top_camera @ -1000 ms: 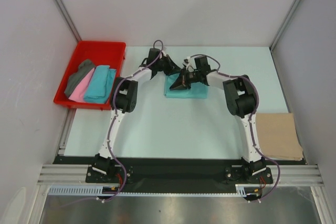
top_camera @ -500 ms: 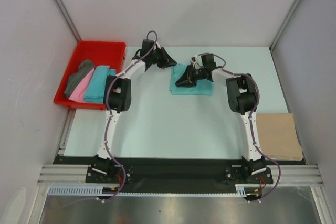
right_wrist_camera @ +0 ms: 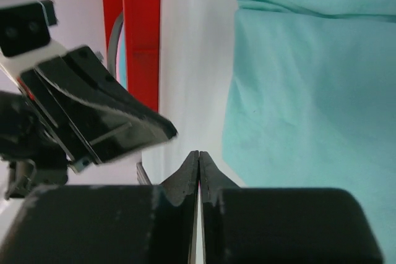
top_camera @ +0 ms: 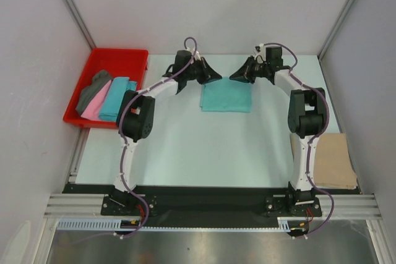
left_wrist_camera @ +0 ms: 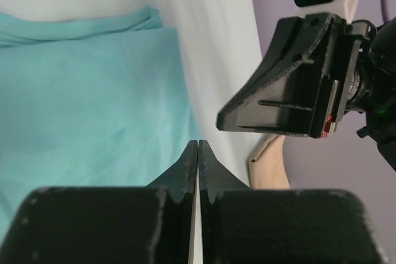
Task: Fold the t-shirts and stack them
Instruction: Fold the tshirt
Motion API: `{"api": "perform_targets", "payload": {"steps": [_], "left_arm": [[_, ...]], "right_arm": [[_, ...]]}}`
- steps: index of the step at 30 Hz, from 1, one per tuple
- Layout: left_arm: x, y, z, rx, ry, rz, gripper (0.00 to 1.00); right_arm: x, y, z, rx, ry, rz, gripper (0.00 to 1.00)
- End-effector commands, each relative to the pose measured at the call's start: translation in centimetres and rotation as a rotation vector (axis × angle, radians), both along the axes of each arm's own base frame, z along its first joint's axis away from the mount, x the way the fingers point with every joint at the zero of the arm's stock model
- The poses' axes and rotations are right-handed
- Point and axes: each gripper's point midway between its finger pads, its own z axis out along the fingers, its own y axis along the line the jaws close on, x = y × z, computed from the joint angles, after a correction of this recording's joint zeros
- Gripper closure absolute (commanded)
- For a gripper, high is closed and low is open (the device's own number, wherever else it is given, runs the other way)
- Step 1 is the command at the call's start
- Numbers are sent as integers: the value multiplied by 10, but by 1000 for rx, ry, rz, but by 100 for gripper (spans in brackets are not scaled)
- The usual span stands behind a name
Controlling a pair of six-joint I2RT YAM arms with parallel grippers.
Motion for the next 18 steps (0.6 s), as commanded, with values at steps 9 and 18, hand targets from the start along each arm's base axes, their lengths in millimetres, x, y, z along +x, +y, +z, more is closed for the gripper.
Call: {"api": "perform_targets", "payload": {"steps": [9, 18], "left_arm": [[29, -17, -63, -234, 61, 120, 100], [56, 11, -96, -152, 145, 195, 97]], "right_arm": [[57, -23, -50, 60, -83, -159, 100], [95, -70, -99, 8, -50, -328, 95]]}}
